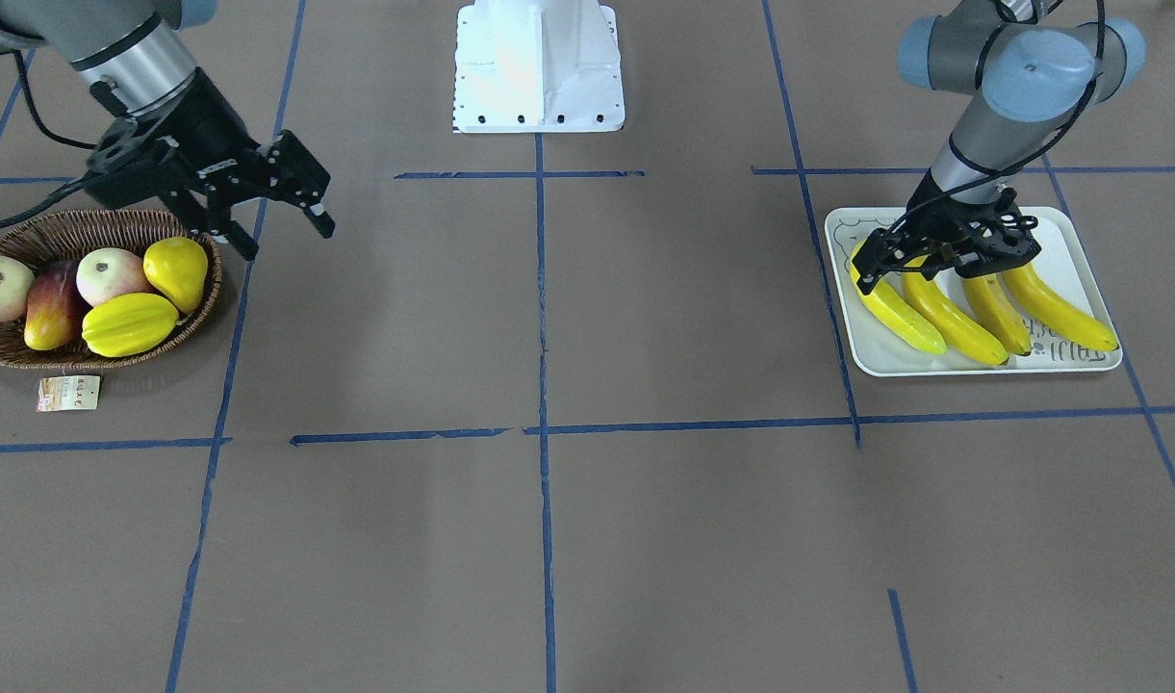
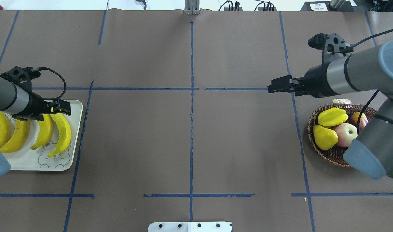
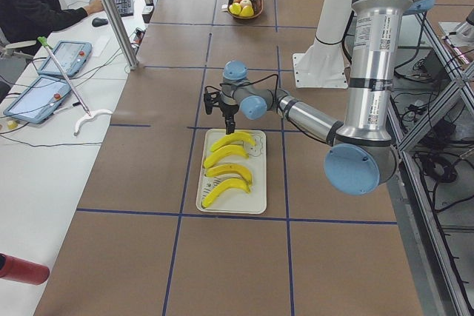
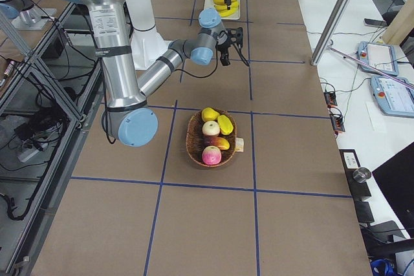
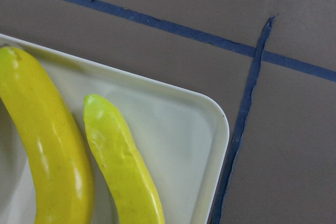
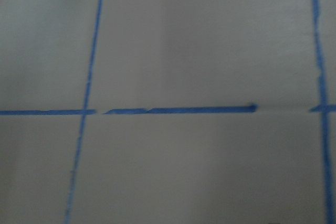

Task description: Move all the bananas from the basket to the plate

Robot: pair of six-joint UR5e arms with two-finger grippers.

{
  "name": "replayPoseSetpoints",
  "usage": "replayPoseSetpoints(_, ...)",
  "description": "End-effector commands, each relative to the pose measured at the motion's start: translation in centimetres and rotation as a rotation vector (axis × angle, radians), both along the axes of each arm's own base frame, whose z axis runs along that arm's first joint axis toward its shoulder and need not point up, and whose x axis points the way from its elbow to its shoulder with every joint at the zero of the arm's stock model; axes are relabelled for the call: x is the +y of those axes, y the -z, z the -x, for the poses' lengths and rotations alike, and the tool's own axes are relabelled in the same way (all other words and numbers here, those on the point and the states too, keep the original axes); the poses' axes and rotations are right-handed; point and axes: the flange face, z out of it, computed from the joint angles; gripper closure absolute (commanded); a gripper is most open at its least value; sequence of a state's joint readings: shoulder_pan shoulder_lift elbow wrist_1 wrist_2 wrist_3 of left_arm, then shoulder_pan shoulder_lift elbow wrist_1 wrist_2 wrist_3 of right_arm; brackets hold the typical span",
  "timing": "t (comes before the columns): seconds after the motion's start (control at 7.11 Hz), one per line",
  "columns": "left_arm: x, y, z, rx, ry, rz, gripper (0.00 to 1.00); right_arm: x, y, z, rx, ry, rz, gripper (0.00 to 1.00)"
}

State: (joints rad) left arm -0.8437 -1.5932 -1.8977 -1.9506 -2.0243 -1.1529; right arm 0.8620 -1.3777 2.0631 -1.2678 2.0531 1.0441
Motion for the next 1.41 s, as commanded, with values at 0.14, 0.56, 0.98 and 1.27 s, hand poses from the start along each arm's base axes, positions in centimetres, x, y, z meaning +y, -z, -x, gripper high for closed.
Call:
replayPoseSetpoints(0.14,-2.4,-4.9,15.3,-0.034,-0.126,-0.147,0.01,-7.1,-9.3,-14.2,0.241,0.215,-0.066,0.0)
replayPoseSetpoints(0.56,-1.8,-8.7,29.9,-0.049,-0.196,-0.154,0.01,-8.8,-21.0,-27.7,0.172,0.278,-0.108,0.0)
replayPoseSetpoints(0.98,0.2,-13.7,33.2,-0.012,-0.184,-0.036,0.01,-3.3,-29.6,-33.9,0.092,0.213,-0.002,0.0)
replayPoseSetpoints(1.27,1.5,-16.9,34.2,0.006,-0.247,-0.069,0.01,-2.2,-33.9,-34.7,0.096,0.196,0.072,0.0)
